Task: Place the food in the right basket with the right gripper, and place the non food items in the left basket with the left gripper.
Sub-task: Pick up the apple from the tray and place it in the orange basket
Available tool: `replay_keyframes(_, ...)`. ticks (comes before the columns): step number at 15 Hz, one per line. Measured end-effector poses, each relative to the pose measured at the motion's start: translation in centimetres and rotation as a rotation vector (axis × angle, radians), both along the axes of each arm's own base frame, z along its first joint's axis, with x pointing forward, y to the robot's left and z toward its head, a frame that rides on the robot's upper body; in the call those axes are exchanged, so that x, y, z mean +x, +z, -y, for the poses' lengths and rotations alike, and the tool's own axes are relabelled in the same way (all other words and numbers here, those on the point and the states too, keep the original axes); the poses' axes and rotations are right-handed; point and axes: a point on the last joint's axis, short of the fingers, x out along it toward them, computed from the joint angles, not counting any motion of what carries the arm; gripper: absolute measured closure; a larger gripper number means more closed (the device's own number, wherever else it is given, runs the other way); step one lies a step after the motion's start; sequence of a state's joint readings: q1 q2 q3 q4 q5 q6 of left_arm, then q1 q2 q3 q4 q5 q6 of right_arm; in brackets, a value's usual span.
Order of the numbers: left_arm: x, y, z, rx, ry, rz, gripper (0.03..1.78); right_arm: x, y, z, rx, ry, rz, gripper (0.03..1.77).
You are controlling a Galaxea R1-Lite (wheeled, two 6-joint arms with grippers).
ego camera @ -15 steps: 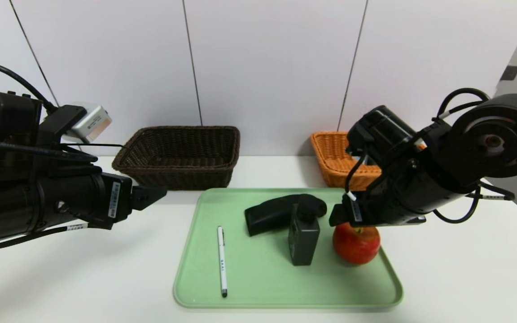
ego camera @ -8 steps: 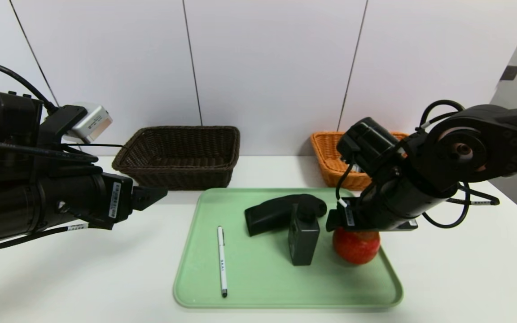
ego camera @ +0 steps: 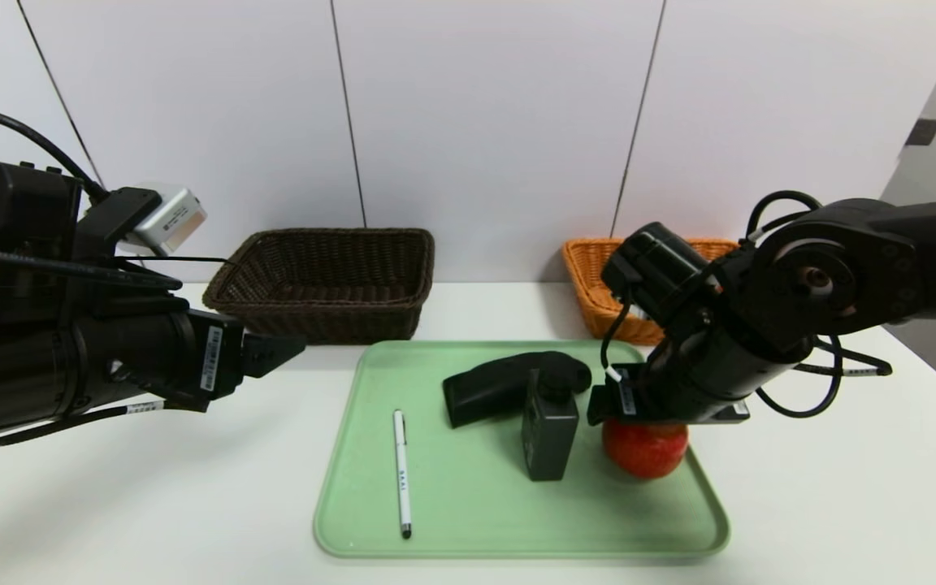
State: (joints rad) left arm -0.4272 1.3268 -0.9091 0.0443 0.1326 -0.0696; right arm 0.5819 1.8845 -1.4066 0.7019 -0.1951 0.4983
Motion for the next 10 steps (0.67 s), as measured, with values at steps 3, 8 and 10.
replay_keyframes(3, 0.05, 0.05, 0.01, -0.001, 0.002, 0.001, 0.12, 0.04, -0.36, -0.23, -0.004, -0.004, -0.013, 0.10)
replay_keyframes(8, 0.07, 0.05, 0.02, -0.002, 0.001, 0.001, 0.12, 0.00, -0.62, -0.51, -0.009, 0.004, -0.020, 0.10)
replay_keyframes(10, 0.06, 0.06, 0.01, -0.002, 0.001, 0.001, 0.12, 0.00, -0.69, -0.56, -0.005, -0.008, -0.023, 0.10)
